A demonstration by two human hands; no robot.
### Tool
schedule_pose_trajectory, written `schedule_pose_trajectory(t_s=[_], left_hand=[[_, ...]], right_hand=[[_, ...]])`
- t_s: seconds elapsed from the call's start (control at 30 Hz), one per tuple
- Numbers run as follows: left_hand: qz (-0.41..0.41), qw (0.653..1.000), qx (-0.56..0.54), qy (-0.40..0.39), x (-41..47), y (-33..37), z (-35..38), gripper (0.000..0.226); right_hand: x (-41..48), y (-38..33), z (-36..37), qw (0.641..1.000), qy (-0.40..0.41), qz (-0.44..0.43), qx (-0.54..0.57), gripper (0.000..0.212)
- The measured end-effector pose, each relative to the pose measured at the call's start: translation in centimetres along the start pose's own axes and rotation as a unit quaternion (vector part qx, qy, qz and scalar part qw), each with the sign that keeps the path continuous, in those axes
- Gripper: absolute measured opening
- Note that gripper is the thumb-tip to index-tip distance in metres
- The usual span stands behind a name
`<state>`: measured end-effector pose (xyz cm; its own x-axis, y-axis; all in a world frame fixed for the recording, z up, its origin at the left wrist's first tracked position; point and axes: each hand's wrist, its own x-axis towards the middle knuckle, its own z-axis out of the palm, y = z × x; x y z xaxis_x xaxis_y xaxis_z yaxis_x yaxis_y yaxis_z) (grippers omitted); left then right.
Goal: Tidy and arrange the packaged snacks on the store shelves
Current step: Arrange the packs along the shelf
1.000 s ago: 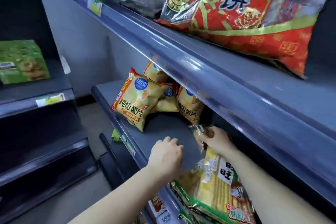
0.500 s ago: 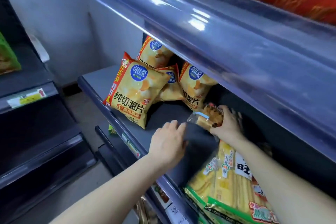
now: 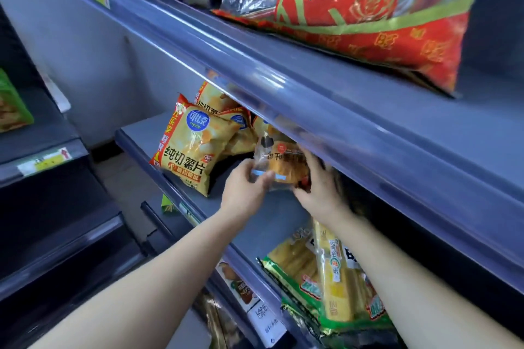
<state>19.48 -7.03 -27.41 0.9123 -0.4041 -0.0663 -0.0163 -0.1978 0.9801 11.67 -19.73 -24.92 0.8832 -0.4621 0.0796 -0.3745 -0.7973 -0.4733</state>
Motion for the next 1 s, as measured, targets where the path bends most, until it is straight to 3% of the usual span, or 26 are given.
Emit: schedule_pose_trajectory(t_s=[0.13,0.3,0.4,0.6,0.67,0.8,0.9,1.0], left_hand=[[0.092,0.989,0.027,0.111,-2.7,2.8,-1.2,0.018],[0.273,0.935,0.201,0.103,-8.0,5.4,-2.8,0.039],[0.323,0.912,0.234,0.094,-11.6,6.5,-2.6,0.042],[0.317,0.929,0.180,0.058,-16.9,8.6,-0.9,0.057],[0.316,0.931,0.182,0.035,-18.1,8.9,0.0,0.062],[0.241,0.934,0.262,-0.024,-18.8,8.4,1.6,0.069],[0.175,0.952,0.234,-0.087,-19.6,8.2,2.5,0.077],[0.142,0.959,0.191,-0.153,-21.0,8.8,3.5,0.053]], right_hand=[[-3.9,-1.4,-2.0,0.996,0.005,-0.026,0.083,0.085],[-8.7,-2.4,-4.5,0.995,0.055,-0.067,0.046,0.078],[-11.5,-2.9,-6.1,0.989,0.090,-0.115,0.032,0.067],[-17.1,-1.1,-8.9,0.976,0.177,-0.112,0.051,0.032],[-18.9,-0.1,-9.9,0.979,0.181,-0.065,0.070,0.023],[-22.2,2.4,-11.9,0.973,0.193,0.046,0.114,0.029],[-24.9,3.7,-13.3,0.965,0.215,0.093,0.115,0.031],[-27.4,4.0,-14.3,0.956,0.234,0.113,0.134,0.026]])
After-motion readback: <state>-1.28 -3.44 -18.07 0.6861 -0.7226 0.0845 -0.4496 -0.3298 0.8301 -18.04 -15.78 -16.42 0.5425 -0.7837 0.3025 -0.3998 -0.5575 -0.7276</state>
